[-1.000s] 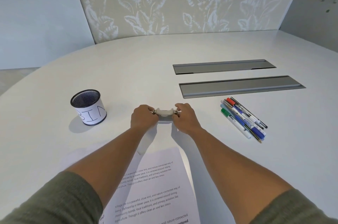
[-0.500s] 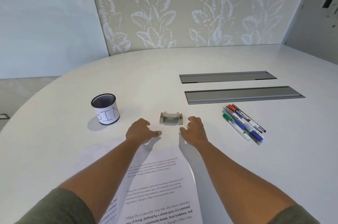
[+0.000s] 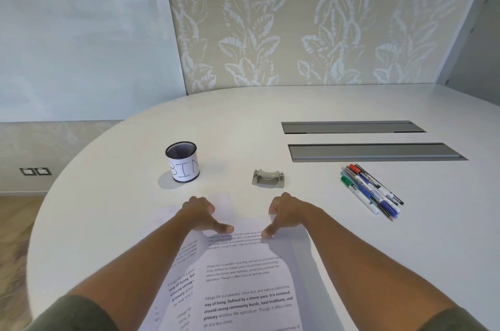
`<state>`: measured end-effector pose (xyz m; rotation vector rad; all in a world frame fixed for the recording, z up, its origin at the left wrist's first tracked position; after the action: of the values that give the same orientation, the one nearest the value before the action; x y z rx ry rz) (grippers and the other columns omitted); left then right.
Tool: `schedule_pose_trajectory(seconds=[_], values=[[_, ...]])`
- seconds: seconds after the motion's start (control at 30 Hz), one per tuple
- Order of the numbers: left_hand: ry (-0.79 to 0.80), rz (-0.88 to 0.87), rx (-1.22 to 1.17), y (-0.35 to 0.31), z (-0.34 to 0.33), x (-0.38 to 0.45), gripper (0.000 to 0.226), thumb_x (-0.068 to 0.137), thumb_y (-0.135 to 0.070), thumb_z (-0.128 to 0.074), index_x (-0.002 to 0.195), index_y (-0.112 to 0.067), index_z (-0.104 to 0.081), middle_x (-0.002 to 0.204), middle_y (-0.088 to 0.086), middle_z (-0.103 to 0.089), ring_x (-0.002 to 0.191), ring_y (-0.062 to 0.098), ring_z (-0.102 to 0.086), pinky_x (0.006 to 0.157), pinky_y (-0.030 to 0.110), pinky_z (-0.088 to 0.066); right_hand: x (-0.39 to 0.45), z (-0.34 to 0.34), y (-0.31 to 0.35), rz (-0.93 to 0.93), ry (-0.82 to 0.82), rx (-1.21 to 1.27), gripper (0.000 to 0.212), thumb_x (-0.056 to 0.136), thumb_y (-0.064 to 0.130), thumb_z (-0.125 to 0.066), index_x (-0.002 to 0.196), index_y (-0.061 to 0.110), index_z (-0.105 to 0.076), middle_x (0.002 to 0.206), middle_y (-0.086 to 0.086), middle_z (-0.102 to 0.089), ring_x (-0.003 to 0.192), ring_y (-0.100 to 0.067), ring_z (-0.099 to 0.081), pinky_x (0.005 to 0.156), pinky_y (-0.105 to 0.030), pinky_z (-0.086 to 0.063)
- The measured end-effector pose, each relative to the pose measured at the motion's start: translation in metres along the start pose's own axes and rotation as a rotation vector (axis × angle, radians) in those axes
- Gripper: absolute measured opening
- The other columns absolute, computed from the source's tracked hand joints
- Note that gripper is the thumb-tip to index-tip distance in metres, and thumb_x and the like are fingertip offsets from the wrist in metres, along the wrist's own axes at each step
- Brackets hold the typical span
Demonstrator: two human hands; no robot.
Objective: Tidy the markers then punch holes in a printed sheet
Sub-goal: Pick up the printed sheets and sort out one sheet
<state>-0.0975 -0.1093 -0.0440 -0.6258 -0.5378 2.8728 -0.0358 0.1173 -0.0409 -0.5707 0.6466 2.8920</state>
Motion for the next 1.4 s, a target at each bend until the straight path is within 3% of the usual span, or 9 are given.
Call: schedule_pose_trajectory(seconds=[0.1, 0.23, 0.33, 0.43, 0.57, 0.7, 0.83, 1.0, 1.4], values=[[0.008, -0.010, 0.003, 0.004, -0.002, -0.007, 0.099, 0.055, -0.061, -0.088, 0.137, -0.021, -0.049, 0.135, 0.002, -0.042, 0.132, 0.021, -0.038, 0.105, 0.034, -0.040, -0.005, -0.003, 0.000, -0.021, 0.017, -0.048, 0.076, 0.064, 0.043, -0.088, 0.127, 0.020, -0.053, 0.129, 0.000, -0.041, 0.123, -0.020, -0.044, 0.103, -0.044, -0.044], [0.004, -0.056, 0.032, 0.002, -0.008, -0.011, 0.107, 0.051, -0.056, -0.092, 0.140, -0.020, -0.042, 0.131, 0.000, -0.039, 0.129, 0.019, -0.035, 0.098, 0.030, -0.039, 0.000, -0.006, 0.006, -0.015, 0.030, -0.059, 0.047, 0.065, 0.035, -0.089, 0.097, 0.021, -0.056, 0.102, -0.001, -0.051, 0.089, -0.018, -0.051, 0.079, -0.033, -0.047], [-0.007, -0.076, 0.032, 0.002, -0.010, -0.012, 0.111, 0.051, -0.055, -0.092, 0.142, -0.019, -0.040, 0.133, 0.000, -0.039, 0.130, 0.019, -0.035, 0.100, 0.031, -0.039, 0.000, -0.007, 0.007, -0.023, 0.027, 0.002, 0.067, 0.069, 0.028, -0.087, 0.126, 0.012, -0.056, 0.123, -0.003, -0.054, 0.109, -0.023, -0.055, 0.094, -0.035, -0.049], [-0.014, -0.101, -0.007, 0.005, -0.008, -0.012, 0.108, 0.052, -0.055, -0.091, 0.141, -0.021, -0.042, 0.130, -0.001, -0.039, 0.129, 0.019, -0.036, 0.100, 0.031, -0.038, 0.000, -0.004, 0.012, 0.042, -0.016, 0.122, 0.042, 0.075, 0.020, -0.082, 0.110, 0.011, -0.061, 0.109, -0.001, -0.048, 0.099, -0.019, -0.048, 0.073, -0.025, -0.041], [-0.043, -0.140, -0.024, 0.010, -0.005, -0.010, 0.084, 0.068, -0.057, -0.082, 0.138, -0.024, -0.050, 0.131, 0.003, -0.041, 0.130, 0.023, -0.037, 0.104, 0.037, -0.038, -0.001, 0.005, 0.007, 0.066, -0.082, 0.548, 0.022, 0.076, 0.011, -0.080, 0.093, 0.012, -0.065, 0.094, -0.003, -0.056, 0.086, -0.019, -0.051, 0.076, -0.029, -0.041], [-0.152, -0.194, -0.146, 0.014, 0.010, -0.009, 0.027, 0.084, -0.048, -0.069, 0.088, -0.022, -0.063, 0.101, 0.000, -0.061, 0.103, 0.025, -0.057, 0.071, 0.028, -0.040, -0.006, 0.011, -0.002, 0.013, -0.139, 0.814, 0.029, 0.070, 0.006, -0.085, 0.091, 0.013, -0.066, 0.083, -0.001, -0.069, 0.065, -0.011, -0.062, 0.058, -0.021, -0.045], [-0.193, -0.179, -0.239, 0.023, 0.023, -0.012, 0.023, 0.081, -0.045, -0.074, 0.086, -0.025, -0.064, 0.095, -0.005, -0.064, 0.095, 0.020, -0.060, 0.069, 0.027, -0.040, -0.005, 0.005, -0.003, -0.016, -0.100, 0.824, 0.041, 0.070, 0.000, -0.083, 0.106, 0.013, -0.068, 0.097, -0.004, -0.075, 0.080, -0.019, -0.069, 0.065, -0.026, -0.050], [-0.252, -0.055, -0.230, 0.058, 0.042, -0.022, 0.078, 0.056, -0.051, -0.091, 0.121, -0.026, -0.058, 0.115, -0.002, -0.055, 0.108, 0.015, -0.056, 0.091, 0.029, -0.045, -0.006, 0.006, 0.003, 0.019, -0.100, 0.806, 0.040, 0.076, -0.006, -0.076, 0.114, 0.003, -0.068, 0.111, -0.014, -0.073, 0.105, -0.032, -0.069, 0.097, -0.046, -0.053], [-0.176, 0.355, -0.036, 0.147, 0.044, -0.056, 0.130, 0.050, -0.069, -0.085, 0.149, -0.006, -0.030, 0.136, 0.011, -0.028, 0.133, 0.029, -0.032, 0.106, 0.034, -0.038, 0.000, 0.004, 0.017, 0.040, -0.148, 0.789, 0.038, 0.076, -0.006, -0.077, 0.112, 0.000, -0.068, 0.111, -0.014, -0.073, 0.104, -0.032, -0.068, 0.096, -0.043, -0.053]])
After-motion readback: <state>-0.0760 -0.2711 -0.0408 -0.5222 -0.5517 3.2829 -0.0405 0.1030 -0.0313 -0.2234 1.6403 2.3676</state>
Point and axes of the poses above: each hand's wrist, its own x-axis towards the middle knuckle, its own z-axis out of the back of the hand, y = z × x, the point moved 9 cm from there along x, towards the middle knuckle
